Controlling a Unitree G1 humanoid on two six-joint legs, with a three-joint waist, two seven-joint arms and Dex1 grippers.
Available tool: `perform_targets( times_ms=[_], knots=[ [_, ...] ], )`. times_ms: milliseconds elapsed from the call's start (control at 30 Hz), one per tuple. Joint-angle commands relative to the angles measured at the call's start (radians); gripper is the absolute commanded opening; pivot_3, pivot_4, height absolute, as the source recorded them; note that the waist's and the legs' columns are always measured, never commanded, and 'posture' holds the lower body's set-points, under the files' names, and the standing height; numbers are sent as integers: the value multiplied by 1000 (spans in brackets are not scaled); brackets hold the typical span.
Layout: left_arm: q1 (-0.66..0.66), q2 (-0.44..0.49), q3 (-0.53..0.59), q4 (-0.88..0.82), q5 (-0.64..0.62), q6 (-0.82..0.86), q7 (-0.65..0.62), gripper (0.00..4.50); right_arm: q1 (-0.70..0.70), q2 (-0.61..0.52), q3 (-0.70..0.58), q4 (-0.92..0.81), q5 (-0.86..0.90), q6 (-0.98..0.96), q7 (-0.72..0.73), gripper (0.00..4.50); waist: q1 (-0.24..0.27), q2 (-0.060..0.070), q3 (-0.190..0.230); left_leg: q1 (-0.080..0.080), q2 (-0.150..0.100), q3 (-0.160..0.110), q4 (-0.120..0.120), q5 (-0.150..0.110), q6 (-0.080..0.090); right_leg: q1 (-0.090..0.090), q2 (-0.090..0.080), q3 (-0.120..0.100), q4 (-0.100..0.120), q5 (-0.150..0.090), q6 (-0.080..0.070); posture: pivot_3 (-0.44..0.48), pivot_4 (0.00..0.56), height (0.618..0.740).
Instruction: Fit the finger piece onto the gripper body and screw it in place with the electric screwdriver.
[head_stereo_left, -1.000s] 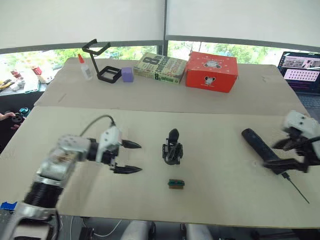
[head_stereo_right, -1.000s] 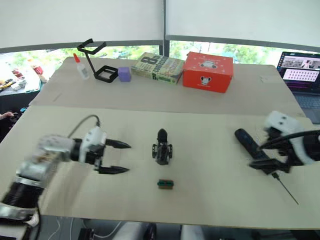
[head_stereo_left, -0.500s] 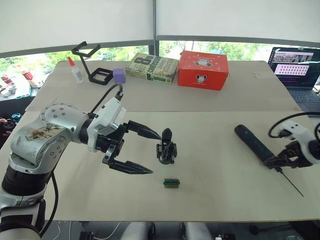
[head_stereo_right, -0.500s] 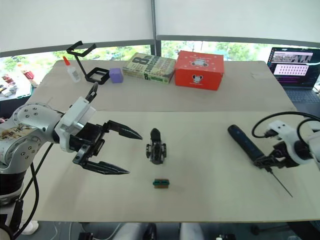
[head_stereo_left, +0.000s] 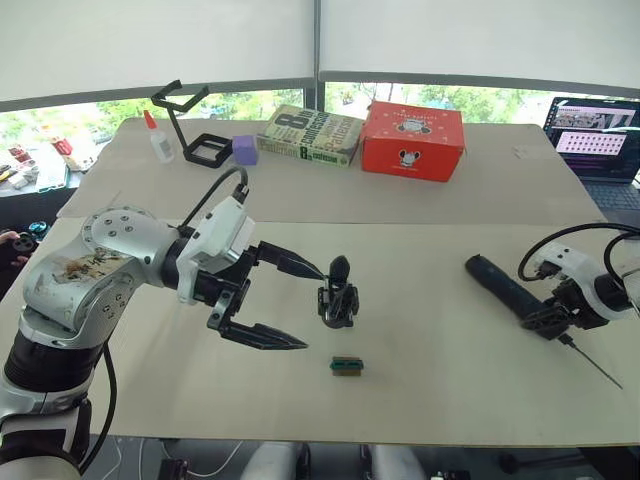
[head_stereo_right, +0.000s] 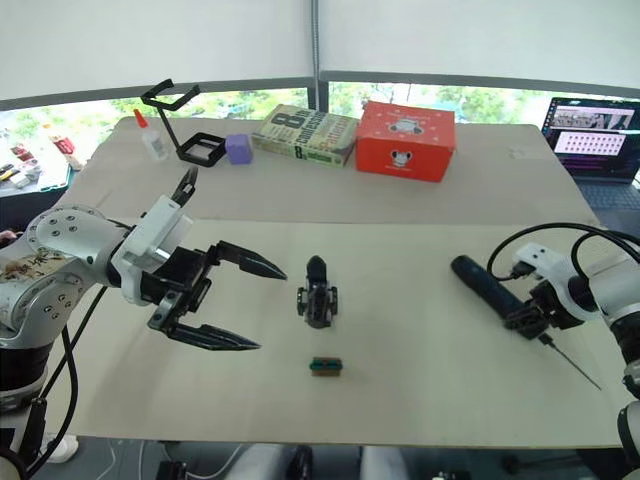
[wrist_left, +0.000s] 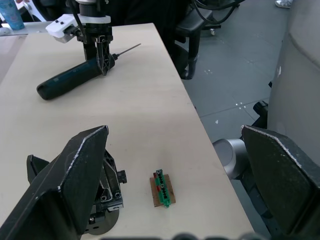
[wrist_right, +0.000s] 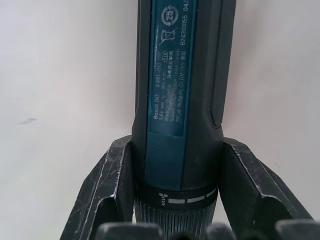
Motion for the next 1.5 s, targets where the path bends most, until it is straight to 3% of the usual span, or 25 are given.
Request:
perform_targets(
  times_ms=[33, 300, 367, 500, 533, 633, 833, 1000, 1100, 1267, 1500],
  knots=[
    [-19, 3, 5, -21, -6, -18, -3, 4500, 5, -59, -49, -114, 1, -81, 46, 1941, 1, 1, 0, 0, 0, 0, 0, 0, 0, 0, 0, 0, 0, 0, 0, 0, 150, 740],
    [-22, 3, 0, -40, -19, -3, 6, 4500, 111, -28, -35, -118, -67, -198, -46, 1941, 10, 0, 0, 0, -1, 0, 1, 0, 0, 1, 0, 0, 0, 0, 0, 0, 150, 740],
    [-16, 12, 3, -45, -21, 0, 2, 4500, 100, -49, -31, -128, -66, -186, 11, 2968, 9, 0, 1, 1, 0, 0, 2, 0, 0, 2, 0, 0, 0, 0, 0, 0, 150, 740],
    [-10, 20, 4, -46, -18, 1, 0, 4500, 69, -64, -20, -133, -88, -162, 74, 4363, 9, 0, 1, 1, 0, 0, 2, 0, 0, 2, 1, 0, 0, 0, 0, 0, 150, 740],
    [-10, 21, 3, -46, -15, -1, -1, 4500, 60, -67, -14, -131, -98, -159, 86, 4482, 9, 0, 1, 1, 0, 0, 2, 0, 0, 2, 1, 0, 0, 0, 0, 0, 150, 740],
    [-3, 21, 2, -51, -13, -6, -1, 4500, 47, -62, 23, -134, -137, -132, 127, 4482, 9, 0, 1, 1, 0, 0, 2, 0, 0, 2, 1, -1, 0, 0, 0, 0, 150, 740],
    [16, 23, -4, -56, 5, -30, -7, 4500, 55, 14, 29, -53, -174, -180, 61, 4482, 9, 0, 1, 1, 0, 1, 2, 0, 0, 2, 1, 0, 0, 0, 0, 0, 150, 740],
    [26, 27, -9, -49, 13, -41, -9, 4500, 48, 62, 32, 18, -202, -226, 33, 4482, 5, -9, 0, 5, 0, 0, 2, 0, 0, 6, 1, 0, 0, 0, 0, 0, 150, 740],
    [27, 23, -15, -47, 21, -47, -9, 4500, 68, 64, 44, 46, -224, -288, 28, 3702, 2, -13, 0, 10, 0, 0, 2, 0, 1, 11, 1, 0, -1, 0, 0, 0, 150, 740],
    [40, 18, -29, -40, 46, -66, -15, 4500, 39, 105, 35, 147, -258, -390, -34, 2007, 4, -19, -1, 15, 0, -3, 2, -1, 1, 18, 1, -2, -3, 0, 0, 0, 150, 740],
    [108, -19, -59, 21, 107, -134, 3, 4500, 19, 84, -67, 265, -195, -695, -68, 1911, -6, -25, -1, 20, 0, -2, 1, -1, 1, 21, 0, -1, -4, 0, 0, 0, 150, 740]
  ],
)
